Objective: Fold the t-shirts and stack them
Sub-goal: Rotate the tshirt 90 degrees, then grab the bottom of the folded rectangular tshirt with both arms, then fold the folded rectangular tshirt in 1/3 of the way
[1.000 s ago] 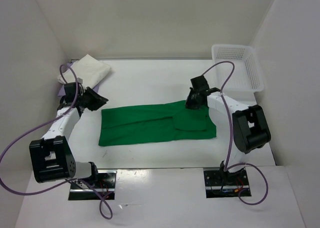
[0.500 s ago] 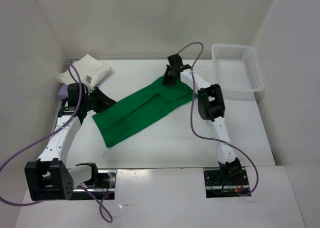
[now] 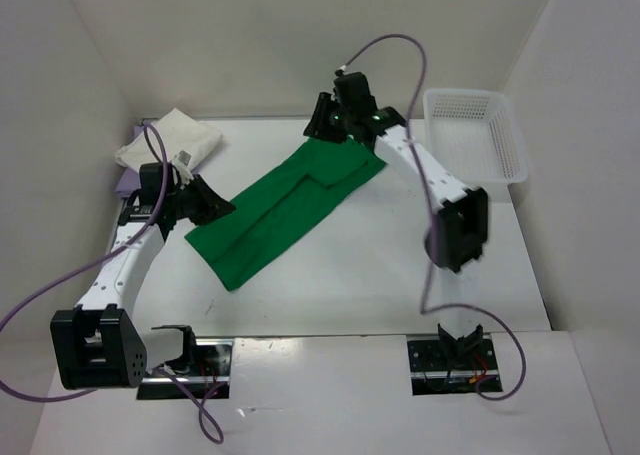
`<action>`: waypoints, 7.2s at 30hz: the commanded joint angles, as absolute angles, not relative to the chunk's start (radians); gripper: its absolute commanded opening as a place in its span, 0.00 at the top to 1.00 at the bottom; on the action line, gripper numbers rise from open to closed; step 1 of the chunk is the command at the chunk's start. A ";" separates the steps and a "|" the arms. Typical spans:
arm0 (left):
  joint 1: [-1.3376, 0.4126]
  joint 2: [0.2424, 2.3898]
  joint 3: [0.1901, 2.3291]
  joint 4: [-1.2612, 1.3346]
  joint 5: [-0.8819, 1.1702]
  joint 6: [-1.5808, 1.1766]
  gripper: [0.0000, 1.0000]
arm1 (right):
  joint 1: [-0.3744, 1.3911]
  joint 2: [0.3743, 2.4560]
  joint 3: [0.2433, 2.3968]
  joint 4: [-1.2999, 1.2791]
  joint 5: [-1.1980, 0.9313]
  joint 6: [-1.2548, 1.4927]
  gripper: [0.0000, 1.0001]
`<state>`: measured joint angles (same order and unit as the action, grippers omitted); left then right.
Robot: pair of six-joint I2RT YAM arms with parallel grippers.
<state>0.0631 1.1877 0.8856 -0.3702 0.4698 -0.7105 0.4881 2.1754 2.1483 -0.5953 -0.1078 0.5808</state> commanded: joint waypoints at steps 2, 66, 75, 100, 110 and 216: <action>0.057 1.207 0.934 -0.292 0.497 -0.670 0.84 | 0.527 1.758 1.658 -0.390 -0.173 0.620 0.75; -0.244 2.437 1.989 -0.265 0.314 -0.489 0.50 | 0.606 1.318 0.813 -0.445 -0.374 0.664 0.59; -0.276 2.612 2.213 -0.296 0.334 -0.544 0.96 | 0.563 1.290 0.813 -0.403 -0.385 0.698 0.59; -0.061 1.954 1.357 -0.026 0.302 -0.670 0.00 | 0.544 1.378 0.755 -0.295 -0.416 0.690 0.86; -0.107 1.352 0.712 -0.234 0.287 -0.750 0.77 | 0.771 1.413 0.672 -0.135 -0.331 0.883 0.50; -0.110 1.856 1.265 -0.227 0.201 -0.756 1.00 | 0.314 2.048 1.615 -0.457 -0.282 0.431 1.00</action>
<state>-0.1196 1.8053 1.2049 -0.2661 0.2401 -0.7853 0.3279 2.0151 1.5234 -0.4797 -0.3092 0.4694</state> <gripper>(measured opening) 0.008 0.005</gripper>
